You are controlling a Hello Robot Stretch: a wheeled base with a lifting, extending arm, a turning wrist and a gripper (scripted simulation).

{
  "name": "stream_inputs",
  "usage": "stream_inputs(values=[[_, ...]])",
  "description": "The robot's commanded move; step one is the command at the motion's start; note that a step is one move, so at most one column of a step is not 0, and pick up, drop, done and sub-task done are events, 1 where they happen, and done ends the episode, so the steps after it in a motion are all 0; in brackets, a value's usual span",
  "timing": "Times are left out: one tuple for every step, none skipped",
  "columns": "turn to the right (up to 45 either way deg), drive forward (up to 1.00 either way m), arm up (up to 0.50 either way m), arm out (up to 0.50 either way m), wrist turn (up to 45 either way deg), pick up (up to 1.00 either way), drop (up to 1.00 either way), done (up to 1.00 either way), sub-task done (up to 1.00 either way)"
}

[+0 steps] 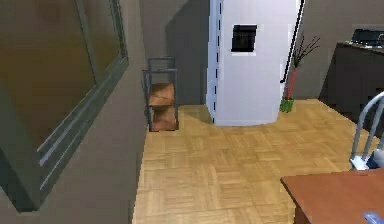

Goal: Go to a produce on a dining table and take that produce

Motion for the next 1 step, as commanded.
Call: stream_inputs(values=[[45.0,0.0,0.0,0.0,0.0,0.0,0.0,0.0,0.0]])
